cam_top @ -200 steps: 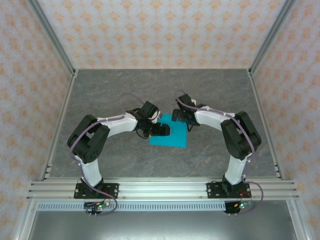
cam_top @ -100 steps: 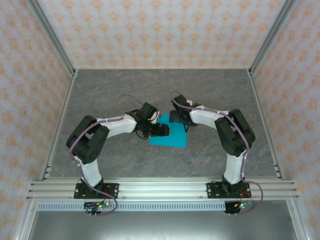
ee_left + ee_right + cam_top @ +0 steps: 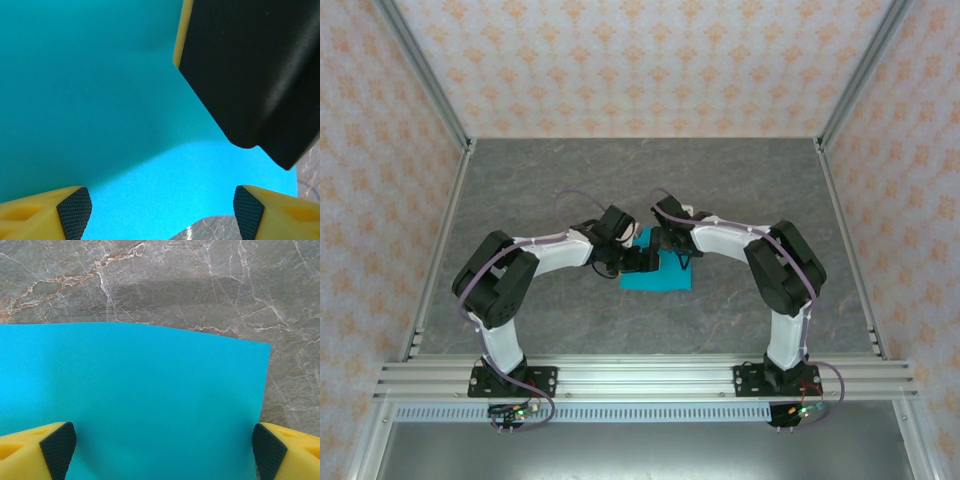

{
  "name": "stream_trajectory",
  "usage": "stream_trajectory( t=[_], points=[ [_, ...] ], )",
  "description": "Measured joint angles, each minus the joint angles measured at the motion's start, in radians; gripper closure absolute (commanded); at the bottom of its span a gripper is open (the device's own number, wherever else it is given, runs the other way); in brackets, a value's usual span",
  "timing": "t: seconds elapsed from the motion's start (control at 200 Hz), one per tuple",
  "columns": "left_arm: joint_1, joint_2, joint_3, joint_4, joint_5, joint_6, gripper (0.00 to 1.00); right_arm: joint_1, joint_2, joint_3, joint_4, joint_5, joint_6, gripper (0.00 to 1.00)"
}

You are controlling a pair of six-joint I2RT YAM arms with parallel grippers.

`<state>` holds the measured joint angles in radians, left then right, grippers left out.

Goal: Fold a paper plane with a square sheet of paper (fold left side to right side)
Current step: Pick up the square sheet of paper from the center of the table.

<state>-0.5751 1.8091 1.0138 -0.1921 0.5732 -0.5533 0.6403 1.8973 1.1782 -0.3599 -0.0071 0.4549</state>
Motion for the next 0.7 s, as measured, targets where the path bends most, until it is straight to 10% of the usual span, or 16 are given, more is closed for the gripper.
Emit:
stream_trajectory(
  t=[0.701],
  points=[
    [0.079, -0.252, -0.070, -0.047, -0.014, -0.015, 0.18, 0.027, -0.034, -0.005, 0.009, -0.232, 0.036, 0.66]
  ],
)
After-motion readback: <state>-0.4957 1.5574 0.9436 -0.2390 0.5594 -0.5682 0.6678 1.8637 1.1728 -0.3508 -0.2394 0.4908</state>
